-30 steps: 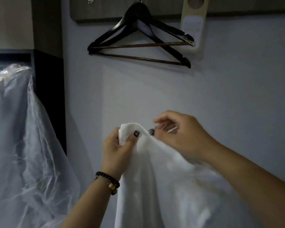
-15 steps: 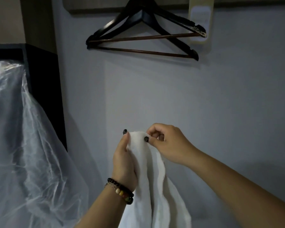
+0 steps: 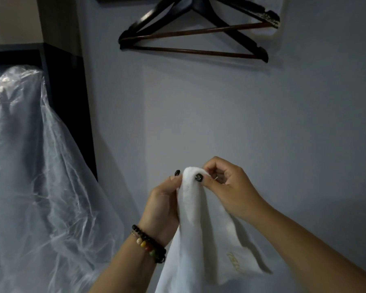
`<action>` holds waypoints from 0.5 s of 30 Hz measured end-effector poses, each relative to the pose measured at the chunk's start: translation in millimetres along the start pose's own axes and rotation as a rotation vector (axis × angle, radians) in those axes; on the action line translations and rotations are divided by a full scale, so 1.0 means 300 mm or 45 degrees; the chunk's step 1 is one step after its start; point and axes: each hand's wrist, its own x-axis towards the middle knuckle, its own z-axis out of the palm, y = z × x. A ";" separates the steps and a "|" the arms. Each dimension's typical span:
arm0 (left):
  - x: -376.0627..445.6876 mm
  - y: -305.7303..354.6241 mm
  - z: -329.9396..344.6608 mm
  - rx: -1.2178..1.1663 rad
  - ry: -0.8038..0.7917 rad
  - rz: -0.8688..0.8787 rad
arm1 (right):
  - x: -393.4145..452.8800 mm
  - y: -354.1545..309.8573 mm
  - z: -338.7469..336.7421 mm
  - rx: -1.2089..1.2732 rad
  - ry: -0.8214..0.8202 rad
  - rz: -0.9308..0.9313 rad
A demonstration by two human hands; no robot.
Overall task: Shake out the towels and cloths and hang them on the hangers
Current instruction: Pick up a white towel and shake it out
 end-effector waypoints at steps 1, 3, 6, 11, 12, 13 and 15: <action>0.001 0.005 -0.003 0.056 0.006 -0.016 | -0.006 0.006 -0.007 0.065 0.005 0.007; 0.006 0.017 -0.001 0.166 0.040 -0.017 | -0.011 0.010 -0.019 0.216 0.016 0.028; 0.006 0.025 0.013 0.196 0.049 0.005 | -0.005 0.008 -0.028 0.296 0.002 0.073; 0.016 0.017 0.023 0.188 0.031 0.101 | 0.037 -0.009 -0.040 0.230 -0.044 0.110; 0.020 0.016 0.021 0.198 0.019 0.134 | 0.048 -0.013 -0.051 0.201 -0.066 0.149; 0.023 0.017 0.021 0.214 0.019 0.168 | 0.058 -0.017 -0.062 0.160 -0.100 0.191; 0.028 0.018 0.022 0.243 0.038 0.238 | 0.079 -0.026 -0.078 0.038 -0.171 0.228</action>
